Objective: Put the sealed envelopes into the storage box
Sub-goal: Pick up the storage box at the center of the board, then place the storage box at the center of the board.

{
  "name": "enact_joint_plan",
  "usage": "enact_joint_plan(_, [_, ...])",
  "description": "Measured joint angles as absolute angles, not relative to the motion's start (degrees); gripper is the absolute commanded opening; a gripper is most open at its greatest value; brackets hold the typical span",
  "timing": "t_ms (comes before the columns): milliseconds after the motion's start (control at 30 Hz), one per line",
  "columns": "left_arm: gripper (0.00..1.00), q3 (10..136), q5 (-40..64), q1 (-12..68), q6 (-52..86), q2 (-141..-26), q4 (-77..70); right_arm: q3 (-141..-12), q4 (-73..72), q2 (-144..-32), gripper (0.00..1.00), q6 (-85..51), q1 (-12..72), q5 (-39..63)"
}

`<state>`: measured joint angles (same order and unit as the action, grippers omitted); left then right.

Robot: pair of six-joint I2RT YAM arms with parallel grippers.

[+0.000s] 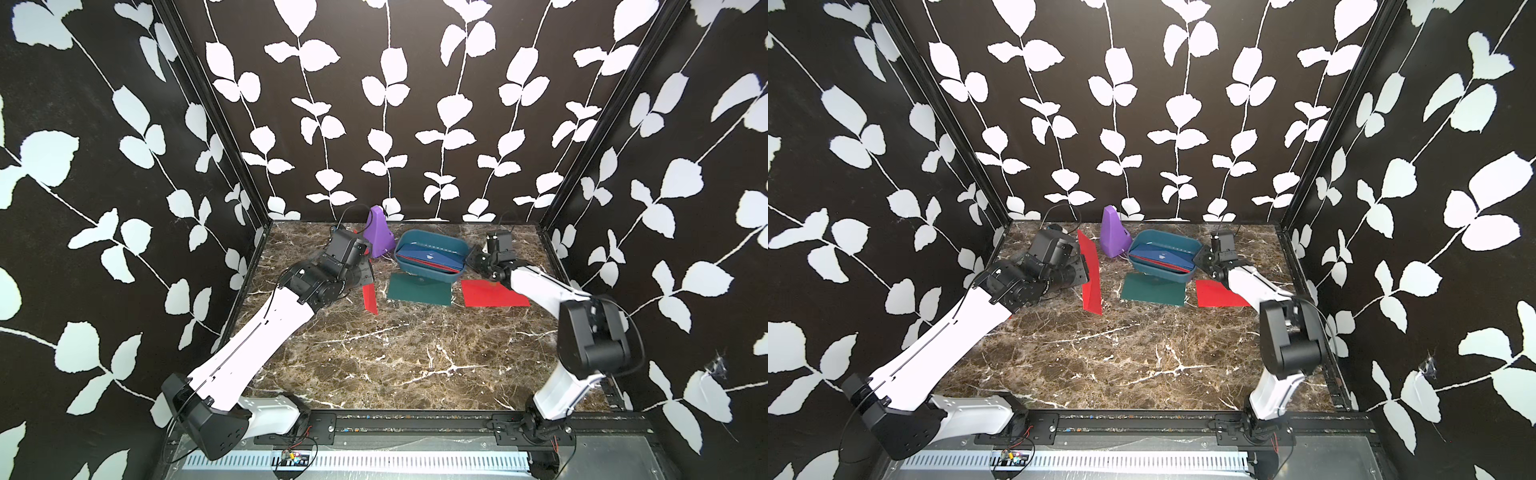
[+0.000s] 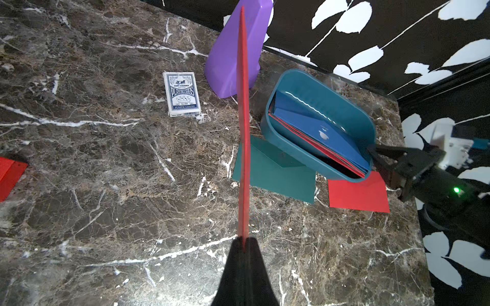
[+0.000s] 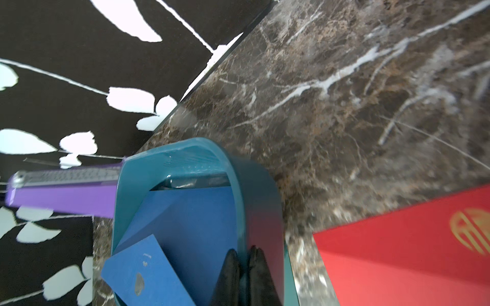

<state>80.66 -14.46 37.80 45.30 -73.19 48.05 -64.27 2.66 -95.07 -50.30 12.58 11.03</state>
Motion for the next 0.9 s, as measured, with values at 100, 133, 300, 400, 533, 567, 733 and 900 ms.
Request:
enact_joint_plan(100, [0.0,80.8,-14.5,37.8,49.1,-73.1,47.2,-60.4,5.5,-88.7,0.0,-50.4,13.6,11.1])
enact_joint_plan(133, [0.0,81.1,-14.5,37.8,50.7,-73.1,46.9,-59.0,6.1,-86.5,0.0,-50.7,14.4,10.9])
enact_joint_plan(300, [0.0,86.0,-16.2,39.6,57.2,-74.8,46.2,-52.2,8.9,-79.1,0.0,-53.9,23.2,7.9])
enact_joint_plan(400, [0.0,86.9,-18.6,42.6,60.7,-75.0,46.0,-47.8,9.5,-76.8,0.0,-57.8,29.9,5.0])
enact_joint_plan(533, [0.0,85.4,-21.3,44.8,65.0,-74.6,46.5,-43.7,10.0,-76.1,0.0,-64.2,37.6,-0.3])
enact_joint_plan(567, [0.0,84.6,-21.9,44.8,65.8,-74.1,46.7,-43.3,10.0,-76.1,0.0,-65.7,39.1,-1.7])
enact_joint_plan(733, [0.0,79.5,-25.5,44.8,70.1,-70.3,50.4,-43.2,6.9,-80.1,0.0,-73.2,47.0,-8.8])
enact_joint_plan(900, [0.0,76.6,-28.4,44.9,73.6,-66.2,53.9,-45.9,2.7,-87.9,0.0,-79.6,52.9,-13.8])
